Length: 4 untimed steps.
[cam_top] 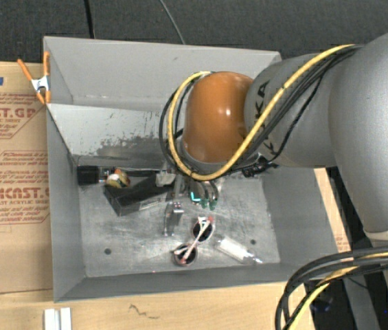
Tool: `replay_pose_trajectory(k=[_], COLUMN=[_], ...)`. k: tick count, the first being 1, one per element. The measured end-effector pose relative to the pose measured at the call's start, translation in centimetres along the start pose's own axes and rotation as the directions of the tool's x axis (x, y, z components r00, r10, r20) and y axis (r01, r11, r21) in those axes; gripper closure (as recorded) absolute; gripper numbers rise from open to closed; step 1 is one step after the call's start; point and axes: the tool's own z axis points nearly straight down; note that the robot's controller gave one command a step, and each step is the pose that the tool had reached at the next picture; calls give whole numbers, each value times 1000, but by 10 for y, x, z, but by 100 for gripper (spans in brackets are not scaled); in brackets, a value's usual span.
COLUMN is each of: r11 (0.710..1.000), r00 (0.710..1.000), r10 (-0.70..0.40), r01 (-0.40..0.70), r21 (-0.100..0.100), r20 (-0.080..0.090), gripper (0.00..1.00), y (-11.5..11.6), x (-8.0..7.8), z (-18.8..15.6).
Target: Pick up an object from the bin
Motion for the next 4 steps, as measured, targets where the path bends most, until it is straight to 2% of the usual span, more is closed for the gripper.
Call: replay_pose_trajectory(k=[1, 2, 3, 4], r11=[1000, 996, 973, 974], r00=[1000, 996, 972, 973], r10=[1, 91, 231, 228], r01=[-1, -90, -230, -227], r21=[-1, -5, -16, -11], r20=[7, 14, 39, 33], gripper=[0, 0, 0, 100], y=[0, -10, -14, -16], x=[-2, -17, -34, -32], z=[-4, 13, 55, 55])
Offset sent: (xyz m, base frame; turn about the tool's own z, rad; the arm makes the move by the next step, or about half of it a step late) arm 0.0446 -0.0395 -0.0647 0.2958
